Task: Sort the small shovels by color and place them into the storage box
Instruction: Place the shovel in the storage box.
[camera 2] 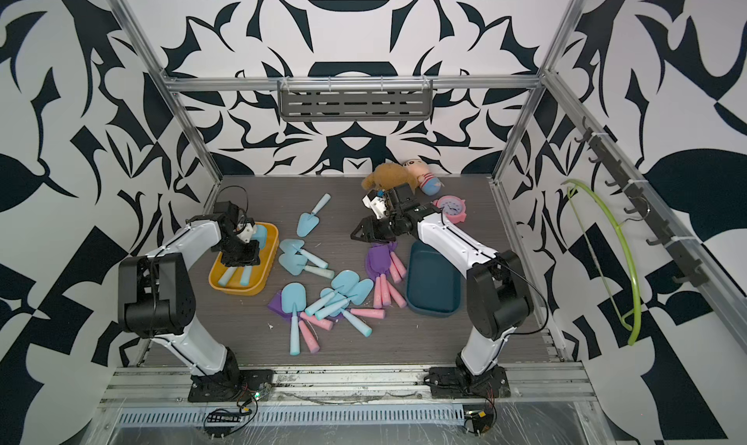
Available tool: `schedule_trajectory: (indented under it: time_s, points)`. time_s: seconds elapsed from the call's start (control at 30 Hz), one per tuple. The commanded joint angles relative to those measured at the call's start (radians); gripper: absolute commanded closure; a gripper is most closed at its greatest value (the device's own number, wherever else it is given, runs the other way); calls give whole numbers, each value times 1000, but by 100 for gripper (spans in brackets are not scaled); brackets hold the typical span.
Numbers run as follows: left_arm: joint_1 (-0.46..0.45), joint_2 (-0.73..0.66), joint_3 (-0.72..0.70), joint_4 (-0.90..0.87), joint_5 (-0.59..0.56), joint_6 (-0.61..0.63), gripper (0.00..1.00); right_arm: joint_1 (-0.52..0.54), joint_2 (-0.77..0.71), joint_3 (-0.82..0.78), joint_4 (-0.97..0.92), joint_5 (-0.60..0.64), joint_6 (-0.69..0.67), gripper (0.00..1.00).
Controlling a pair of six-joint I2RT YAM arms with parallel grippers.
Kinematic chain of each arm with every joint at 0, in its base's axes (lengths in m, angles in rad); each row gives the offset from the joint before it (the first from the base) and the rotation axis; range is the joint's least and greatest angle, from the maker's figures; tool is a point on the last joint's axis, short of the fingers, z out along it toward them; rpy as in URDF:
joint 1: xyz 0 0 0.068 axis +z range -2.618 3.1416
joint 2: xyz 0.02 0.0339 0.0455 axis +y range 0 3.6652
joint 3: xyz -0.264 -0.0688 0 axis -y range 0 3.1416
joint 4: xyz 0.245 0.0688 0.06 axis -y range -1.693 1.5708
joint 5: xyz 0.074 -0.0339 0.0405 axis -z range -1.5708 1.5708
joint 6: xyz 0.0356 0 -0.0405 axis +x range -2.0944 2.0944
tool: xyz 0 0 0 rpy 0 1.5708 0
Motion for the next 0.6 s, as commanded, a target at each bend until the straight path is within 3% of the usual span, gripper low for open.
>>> schedule_trajectory:
  time_s: [0.0, 0.57]
  points:
    - [-2, 36, 44, -7, 41, -16, 84, -6, -21, -10, 27, -6, -11, 53]
    - [-28, 170, 88, -6, -25, 5, 63, -23, -9, -21, 33, -6, -20, 53]
